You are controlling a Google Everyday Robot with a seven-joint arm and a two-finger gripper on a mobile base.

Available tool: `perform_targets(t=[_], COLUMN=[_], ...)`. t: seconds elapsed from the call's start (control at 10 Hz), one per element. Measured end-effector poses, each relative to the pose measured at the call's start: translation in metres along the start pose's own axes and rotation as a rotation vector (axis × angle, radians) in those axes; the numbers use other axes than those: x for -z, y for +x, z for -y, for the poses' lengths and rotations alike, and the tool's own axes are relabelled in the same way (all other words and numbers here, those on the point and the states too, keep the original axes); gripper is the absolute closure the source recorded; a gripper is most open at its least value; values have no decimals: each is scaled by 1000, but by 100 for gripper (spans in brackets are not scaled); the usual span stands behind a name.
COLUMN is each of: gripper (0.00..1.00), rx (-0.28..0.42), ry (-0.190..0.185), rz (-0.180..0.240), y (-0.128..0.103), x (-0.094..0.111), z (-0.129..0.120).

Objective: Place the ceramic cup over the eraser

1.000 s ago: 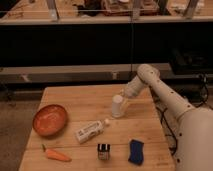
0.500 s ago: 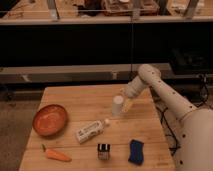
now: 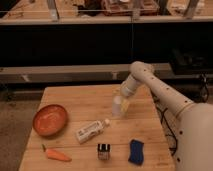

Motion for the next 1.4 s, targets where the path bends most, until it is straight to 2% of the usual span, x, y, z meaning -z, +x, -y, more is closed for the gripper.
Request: perform_targets(t=[0.1,0.3,0.6,0.7,0.8,0.9,1.1,1.2,1.4], gripper=[20,20,20,20,20,20,20,20,20], rx=[51,81,163,206,277,327,444,471,498], ry=[-15,-39,-87,-102,-108,-109,-63,-22,54], rz=[-13,-24,1,14,19,11,-42,-84,-198], y=[-9,-13,-12,-8,-5,-4,-9,-9,-10], x=[3,4,6,8,12,13,13,12,10], z=[2,3,1,-1,-4,-8,-13,-14,-15])
